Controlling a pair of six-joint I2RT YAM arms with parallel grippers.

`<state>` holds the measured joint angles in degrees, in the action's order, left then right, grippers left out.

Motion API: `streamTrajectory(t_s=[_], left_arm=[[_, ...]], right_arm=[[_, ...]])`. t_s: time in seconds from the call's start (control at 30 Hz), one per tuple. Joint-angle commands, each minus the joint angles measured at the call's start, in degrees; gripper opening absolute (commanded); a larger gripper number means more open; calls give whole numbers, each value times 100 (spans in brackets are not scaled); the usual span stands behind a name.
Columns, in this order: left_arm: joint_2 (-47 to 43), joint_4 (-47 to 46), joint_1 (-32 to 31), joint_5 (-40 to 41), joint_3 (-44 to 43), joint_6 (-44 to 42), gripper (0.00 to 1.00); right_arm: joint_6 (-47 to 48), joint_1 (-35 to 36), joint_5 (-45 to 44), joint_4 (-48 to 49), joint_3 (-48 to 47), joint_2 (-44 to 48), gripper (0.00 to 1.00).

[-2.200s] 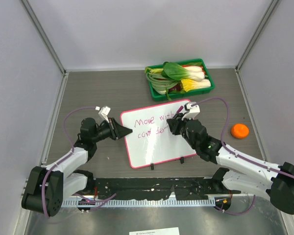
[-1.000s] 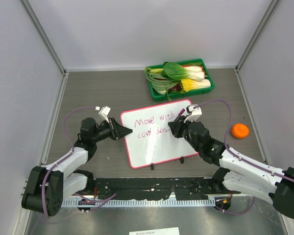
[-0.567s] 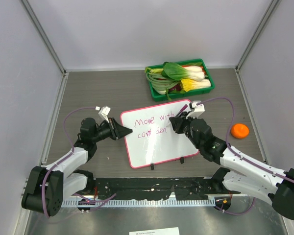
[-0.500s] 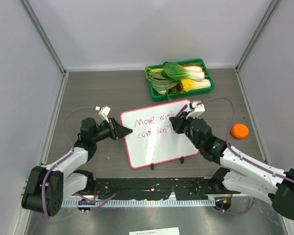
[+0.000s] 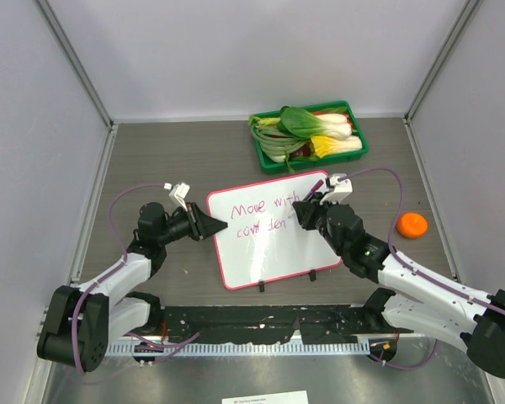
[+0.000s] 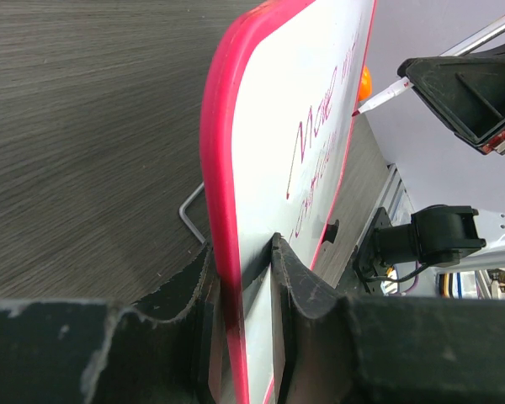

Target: Write a sentence on the whiteboard

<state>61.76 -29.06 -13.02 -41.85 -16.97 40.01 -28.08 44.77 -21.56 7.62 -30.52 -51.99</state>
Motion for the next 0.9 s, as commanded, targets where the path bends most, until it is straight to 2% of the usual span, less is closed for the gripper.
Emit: streamTrajectory(t_s=[0.0, 0.37, 0.87], left_arm=[[82, 155, 1, 555, 106, -626, 0], [91, 129, 10, 555, 106, -617, 0], [117, 111, -8, 546, 106, -608, 0]], right_arm=[[83, -30, -138, 56, 29, 75, 1], [48, -48, -243, 126, 161, -57, 1], [30, -48, 161, 179, 257, -119, 1]])
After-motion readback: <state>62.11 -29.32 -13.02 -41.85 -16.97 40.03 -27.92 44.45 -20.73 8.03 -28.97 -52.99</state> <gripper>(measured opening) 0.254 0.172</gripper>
